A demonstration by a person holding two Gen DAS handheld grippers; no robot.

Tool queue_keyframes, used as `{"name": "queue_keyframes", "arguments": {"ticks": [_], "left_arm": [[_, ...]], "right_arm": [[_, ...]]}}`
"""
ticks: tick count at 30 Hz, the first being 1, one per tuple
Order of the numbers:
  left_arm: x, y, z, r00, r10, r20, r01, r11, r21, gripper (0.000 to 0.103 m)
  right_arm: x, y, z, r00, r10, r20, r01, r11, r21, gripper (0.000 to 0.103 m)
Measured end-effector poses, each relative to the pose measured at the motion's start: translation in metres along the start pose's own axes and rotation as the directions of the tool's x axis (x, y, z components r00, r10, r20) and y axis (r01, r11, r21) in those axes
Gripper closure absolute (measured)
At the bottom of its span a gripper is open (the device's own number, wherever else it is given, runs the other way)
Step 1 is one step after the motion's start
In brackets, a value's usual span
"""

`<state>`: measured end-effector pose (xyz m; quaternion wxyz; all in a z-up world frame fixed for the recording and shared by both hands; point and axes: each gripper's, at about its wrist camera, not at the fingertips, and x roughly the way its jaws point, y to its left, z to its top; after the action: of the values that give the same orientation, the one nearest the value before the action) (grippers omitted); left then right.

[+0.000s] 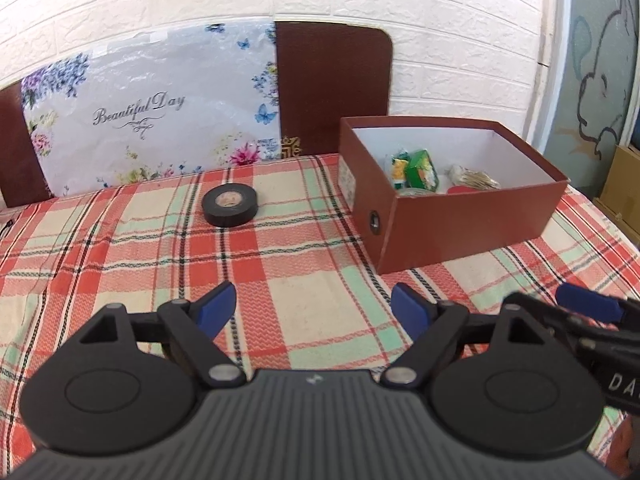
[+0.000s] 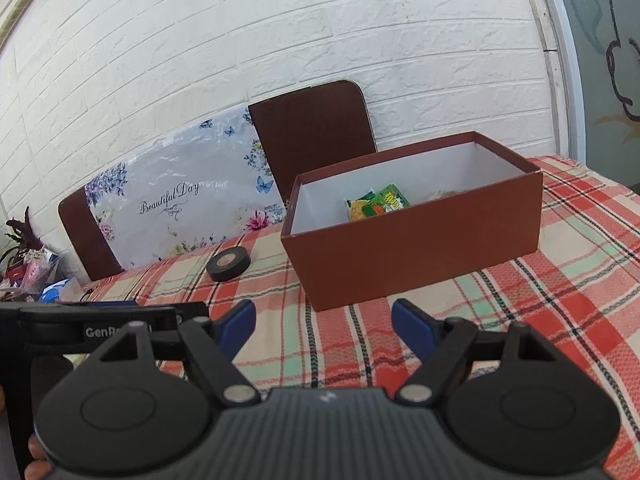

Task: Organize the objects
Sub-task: 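Move both grippers back toward the black tape roll on the cloth, then grasp the black tape roll with the right gripper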

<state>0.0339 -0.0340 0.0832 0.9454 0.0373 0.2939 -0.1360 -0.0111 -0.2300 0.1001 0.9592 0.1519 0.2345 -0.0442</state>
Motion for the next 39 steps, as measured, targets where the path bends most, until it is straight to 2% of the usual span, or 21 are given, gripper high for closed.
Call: {"name": "queue_keyframes", "arguments": {"ticks": [5, 8, 11, 14, 16, 17, 19, 23, 25, 29, 31, 33, 39], "left_arm": [[0.014, 0.043, -0.01, 0.998, 0.067, -0.002, -0.067, 0.995, -0.068, 0.016], [0.029, 0.076, -0.024, 0.988, 0.153, -0.005, -0.153, 0.985, -0.084, 0.016], [0.045, 0.118, -0.037, 0.97, 0.243, -0.011, -0.243, 0.963, -0.115, 0.016], [0.057, 0.158, -0.051, 0.939, 0.344, -0.011, -0.341, 0.925, -0.168, 0.016], [0.066, 0.178, -0.065, 0.925, 0.38, -0.022, -0.376, 0.902, -0.214, 0.015], [0.071, 0.19, -0.071, 0.933, 0.356, -0.059, -0.358, 0.892, -0.276, 0.015], [0.062, 0.196, -0.07, 0.942, 0.336, 0.001, -0.316, 0.889, -0.33, 0.011], [0.069, 0.188, -0.069, 0.946, 0.325, -0.004, -0.312, 0.904, -0.293, 0.011], [0.071, 0.187, -0.068, 0.948, 0.317, 0.004, -0.303, 0.908, -0.29, 0.011], [0.072, 0.189, -0.071, 0.952, 0.306, 0.025, -0.286, 0.912, -0.295, 0.012], [0.071, 0.188, -0.071, 0.951, 0.308, 0.039, -0.284, 0.912, -0.296, 0.012], [0.071, 0.188, -0.071, 0.95, 0.309, 0.05, -0.281, 0.911, -0.301, 0.012], [0.072, 0.19, -0.07, 0.952, 0.304, 0.044, -0.275, 0.908, -0.316, 0.014]], "right_arm": [[0.014, 0.013, -0.01, 0.999, 0.011, -0.045, -0.013, 0.999, -0.043, 0.025], [0.027, 0.025, -0.013, 0.996, 0.029, -0.083, -0.036, 0.996, -0.078, 0.025], [0.045, 0.046, -0.015, 0.99, 0.066, -0.125, -0.083, 0.988, -0.133, 0.025], [0.071, 0.072, -0.013, 0.981, 0.111, -0.156, -0.142, 0.97, -0.198, 0.025], [0.096, 0.09, -0.01, 0.977, 0.132, -0.165, -0.17, 0.955, -0.243, 0.025], [0.111, 0.1, -0.009, 0.977, 0.134, -0.165, -0.174, 0.949, -0.263, 0.025], [0.147, 0.113, -0.009, 0.979, 0.116, -0.167, -0.163, 0.94, -0.298, 0.025], [0.231, 0.128, -0.012, 0.978, 0.021, -0.205, -0.097, 0.925, -0.368, 0.025], [0.262, 0.131, -0.001, 0.977, 0.028, -0.213, -0.102, 0.933, -0.345, 0.014], [0.314, 0.147, 0.022, 0.979, 0.008, -0.201, -0.083, 0.927, -0.367, 0.009], [0.331, 0.158, 0.026, 0.979, 0.025, -0.201, -0.102, 0.917, -0.386, 0.008], [0.338, 0.168, 0.027, 0.982, 0.031, -0.189, -0.109, 0.901, -0.419, 0.021], [0.321, 0.162, 0.019, 0.98, 0.045, -0.192, -0.12, 0.908, -0.402, 0.022]]}}
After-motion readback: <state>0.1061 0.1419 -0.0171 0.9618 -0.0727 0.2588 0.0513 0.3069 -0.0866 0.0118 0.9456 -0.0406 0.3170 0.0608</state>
